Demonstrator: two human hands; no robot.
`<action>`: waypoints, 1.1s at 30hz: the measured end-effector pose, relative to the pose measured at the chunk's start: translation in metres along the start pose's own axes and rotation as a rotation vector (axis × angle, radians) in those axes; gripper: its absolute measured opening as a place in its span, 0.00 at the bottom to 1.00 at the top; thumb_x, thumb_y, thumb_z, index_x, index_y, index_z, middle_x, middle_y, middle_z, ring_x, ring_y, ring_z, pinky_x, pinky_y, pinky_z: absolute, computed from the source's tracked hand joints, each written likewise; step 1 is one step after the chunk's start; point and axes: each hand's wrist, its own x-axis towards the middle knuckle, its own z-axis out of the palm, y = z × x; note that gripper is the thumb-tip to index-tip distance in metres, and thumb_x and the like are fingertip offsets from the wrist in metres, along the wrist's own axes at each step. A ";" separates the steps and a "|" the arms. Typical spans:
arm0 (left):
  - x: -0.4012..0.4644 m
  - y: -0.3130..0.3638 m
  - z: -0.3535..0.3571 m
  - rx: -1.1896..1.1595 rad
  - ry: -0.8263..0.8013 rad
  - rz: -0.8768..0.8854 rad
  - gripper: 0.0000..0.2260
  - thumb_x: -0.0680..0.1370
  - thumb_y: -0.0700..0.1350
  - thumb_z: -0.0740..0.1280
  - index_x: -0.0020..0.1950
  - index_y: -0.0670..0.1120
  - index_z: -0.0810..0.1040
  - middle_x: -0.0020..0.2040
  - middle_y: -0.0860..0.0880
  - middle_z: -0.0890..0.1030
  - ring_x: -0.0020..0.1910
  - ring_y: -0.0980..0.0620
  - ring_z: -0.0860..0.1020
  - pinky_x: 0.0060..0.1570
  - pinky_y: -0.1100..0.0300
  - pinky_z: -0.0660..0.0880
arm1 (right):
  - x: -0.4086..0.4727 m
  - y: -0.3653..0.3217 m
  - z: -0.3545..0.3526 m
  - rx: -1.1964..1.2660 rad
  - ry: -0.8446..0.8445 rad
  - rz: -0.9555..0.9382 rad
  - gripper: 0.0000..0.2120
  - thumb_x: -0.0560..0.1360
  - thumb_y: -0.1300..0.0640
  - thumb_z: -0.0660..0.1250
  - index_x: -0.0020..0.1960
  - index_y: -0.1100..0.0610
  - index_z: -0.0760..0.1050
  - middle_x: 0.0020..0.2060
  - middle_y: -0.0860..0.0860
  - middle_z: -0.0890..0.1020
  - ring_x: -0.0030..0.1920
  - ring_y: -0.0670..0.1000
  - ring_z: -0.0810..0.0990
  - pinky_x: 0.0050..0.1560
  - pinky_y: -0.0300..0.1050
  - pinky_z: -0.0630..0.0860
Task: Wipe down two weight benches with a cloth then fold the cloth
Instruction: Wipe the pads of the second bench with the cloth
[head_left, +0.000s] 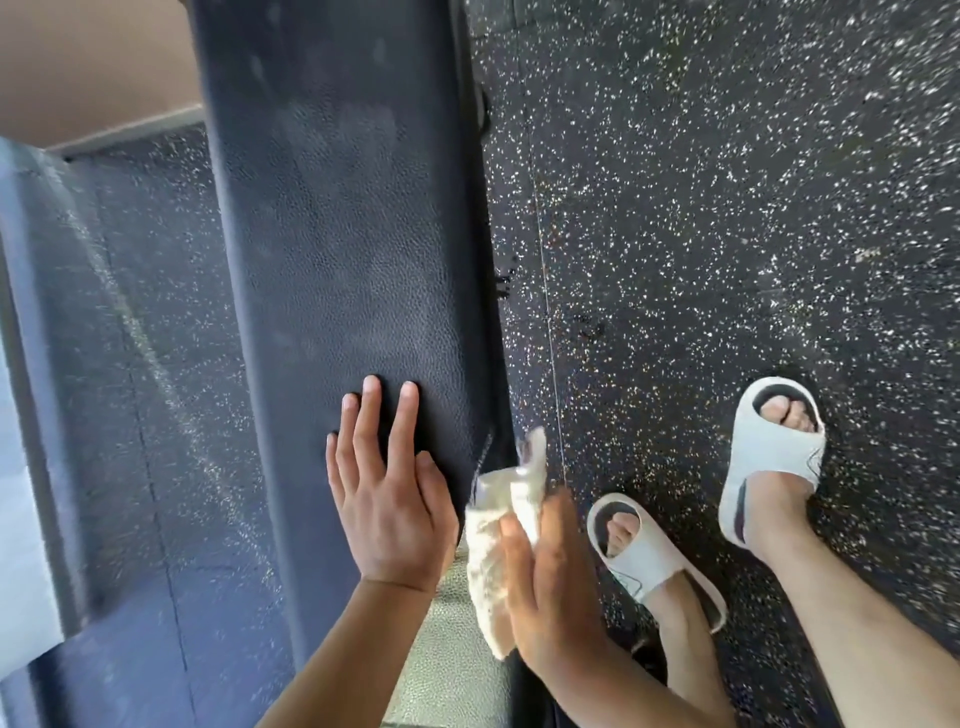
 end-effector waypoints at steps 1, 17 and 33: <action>0.000 0.000 0.000 -0.001 0.004 -0.001 0.27 0.82 0.46 0.56 0.83 0.52 0.66 0.84 0.47 0.62 0.84 0.44 0.59 0.81 0.40 0.57 | 0.002 0.000 0.001 -0.031 0.026 -0.054 0.15 0.84 0.42 0.61 0.60 0.53 0.66 0.47 0.45 0.75 0.43 0.41 0.70 0.43 0.39 0.73; 0.001 0.005 -0.004 0.023 -0.025 -0.020 0.26 0.83 0.47 0.55 0.83 0.51 0.66 0.84 0.46 0.62 0.84 0.43 0.58 0.80 0.39 0.58 | -0.057 0.006 0.000 -0.032 0.002 0.108 0.13 0.85 0.42 0.52 0.58 0.51 0.65 0.44 0.49 0.74 0.41 0.50 0.74 0.43 0.52 0.74; -0.001 -0.002 0.003 0.035 -0.012 -0.024 0.27 0.83 0.50 0.55 0.84 0.56 0.62 0.85 0.50 0.59 0.84 0.45 0.57 0.81 0.44 0.54 | 0.097 -0.068 0.000 0.050 0.173 -0.166 0.27 0.84 0.45 0.46 0.54 0.68 0.72 0.48 0.60 0.74 0.44 0.55 0.72 0.43 0.50 0.71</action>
